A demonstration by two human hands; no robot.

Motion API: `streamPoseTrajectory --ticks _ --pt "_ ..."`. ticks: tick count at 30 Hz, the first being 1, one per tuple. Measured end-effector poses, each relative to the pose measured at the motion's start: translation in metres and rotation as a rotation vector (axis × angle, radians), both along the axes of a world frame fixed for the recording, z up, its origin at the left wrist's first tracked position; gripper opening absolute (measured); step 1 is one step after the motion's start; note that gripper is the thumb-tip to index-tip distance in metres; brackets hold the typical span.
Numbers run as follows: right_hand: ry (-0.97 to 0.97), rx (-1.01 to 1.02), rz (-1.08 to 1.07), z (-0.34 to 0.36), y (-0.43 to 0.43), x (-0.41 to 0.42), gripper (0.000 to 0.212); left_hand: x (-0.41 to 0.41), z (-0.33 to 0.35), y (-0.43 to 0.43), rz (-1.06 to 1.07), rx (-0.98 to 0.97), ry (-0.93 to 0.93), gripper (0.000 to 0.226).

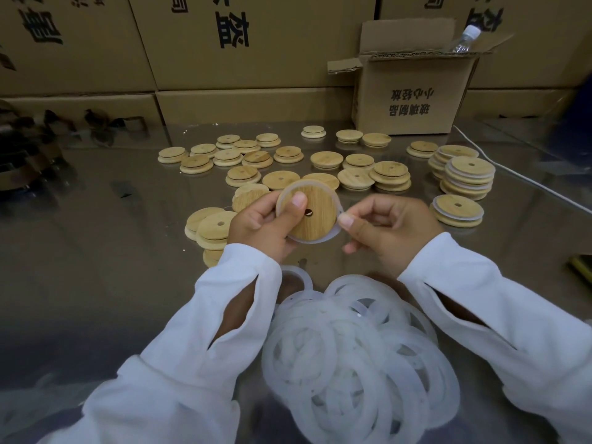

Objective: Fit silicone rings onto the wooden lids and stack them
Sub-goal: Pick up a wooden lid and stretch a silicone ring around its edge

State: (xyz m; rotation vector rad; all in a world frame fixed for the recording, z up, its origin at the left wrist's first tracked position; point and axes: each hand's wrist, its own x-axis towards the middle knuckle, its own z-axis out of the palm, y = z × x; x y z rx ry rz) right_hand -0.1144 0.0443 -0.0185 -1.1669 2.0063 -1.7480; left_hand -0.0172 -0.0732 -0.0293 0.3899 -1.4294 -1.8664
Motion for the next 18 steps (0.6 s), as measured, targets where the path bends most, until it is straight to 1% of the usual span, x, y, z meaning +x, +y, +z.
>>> streamPoseTrajectory --ticks 6,9,10,13,18 --pt "-0.035 -0.02 -0.028 0.0013 0.0016 -0.0074 0.023 -0.0031 -0.0017 0.0019 -0.051 0.018 0.001 0.02" --pt "-0.066 -0.019 -0.028 -0.0003 0.0019 -0.0064 0.019 -0.0025 -0.0023 0.0011 -0.068 0.035 -0.015 0.026" --pt "-0.079 -0.03 -0.021 -0.0008 0.0017 -0.0056 0.017 -0.0027 -0.0026 0.0012 -0.071 0.066 -0.013 0.025" --pt "-0.134 -0.066 0.001 -0.0013 0.0019 -0.0044 0.012 -0.0039 -0.0024 0.0016 -0.055 0.152 -0.011 0.013" --pt "-0.172 -0.048 0.031 -0.0006 0.0013 -0.0029 0.016 -0.0042 -0.0025 0.0026 -0.041 0.169 -0.009 0.011"
